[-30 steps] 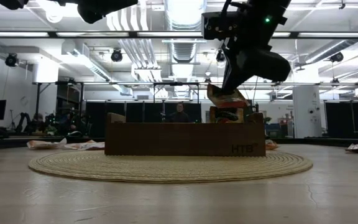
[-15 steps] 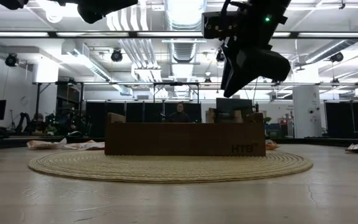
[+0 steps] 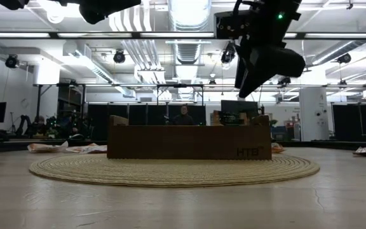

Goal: Pick & Place Tea
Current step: Put the orange and green tea bag into the wooden organizer

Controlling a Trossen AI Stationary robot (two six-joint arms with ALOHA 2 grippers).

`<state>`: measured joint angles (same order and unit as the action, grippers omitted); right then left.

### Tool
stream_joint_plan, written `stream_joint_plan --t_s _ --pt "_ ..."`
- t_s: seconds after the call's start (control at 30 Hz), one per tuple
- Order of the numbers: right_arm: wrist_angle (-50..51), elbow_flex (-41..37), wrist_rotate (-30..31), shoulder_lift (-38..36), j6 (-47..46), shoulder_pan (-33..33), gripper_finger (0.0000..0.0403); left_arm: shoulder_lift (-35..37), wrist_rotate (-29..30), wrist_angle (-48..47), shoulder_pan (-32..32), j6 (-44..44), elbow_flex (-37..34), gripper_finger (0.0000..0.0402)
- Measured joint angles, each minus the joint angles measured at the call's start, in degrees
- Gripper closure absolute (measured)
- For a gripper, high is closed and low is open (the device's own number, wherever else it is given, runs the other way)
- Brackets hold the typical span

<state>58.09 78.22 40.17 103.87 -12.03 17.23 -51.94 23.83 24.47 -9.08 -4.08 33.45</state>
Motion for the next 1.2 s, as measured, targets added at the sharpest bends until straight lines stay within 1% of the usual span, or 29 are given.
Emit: stream_joint_plan --t_s 0.17,0.33,0.43,0.7,0.83,0.9,1.1,1.2 --pt "1.81 -1.21 0.47 -2.98 -3.14 -0.02 0.0234 0.0 0.01 -0.04 -0.01 0.0 0.0 0.0278" --pt "0.77 -5.64 0.6 -7.45 -5.57 -0.02 0.024 0.0 0.0 -0.04 0.0 0.0 0.0 0.0278" --pt "-4.06 -8.94 0.06 -10.02 -4.47 -0.04 0.0241 0.0 0.0 -0.04 -0.01 0.0 0.0 0.0278" --pt "-22.88 -18.72 -4.57 -15.56 6.66 -1.1 0.0235 0.0 0.02 0.09 0.0 0.0 0.0 0.0278" --pt "-29.2 -22.33 -12.8 -18.62 8.54 -3.53 0.0234 0.0 0.02 0.09 -0.02 0.0 0.0 0.0278" --pt "-29.82 -23.83 -15.03 -20.31 8.04 -4.97 0.0234 0.0 0.0 0.07 0.0 0.0 0.0 0.0278" --pt "-30.41 -30.65 -14.48 -26.46 4.52 -9.72 0.0234 0.0 0.02 0.0 -0.01 0.0 0.0 0.0278" --pt "-31.91 -34.73 -12.87 -29.69 2.03 -13.38 0.0234 0.0 0.0 0.0 -0.01 0.01 0.0 0.0278"
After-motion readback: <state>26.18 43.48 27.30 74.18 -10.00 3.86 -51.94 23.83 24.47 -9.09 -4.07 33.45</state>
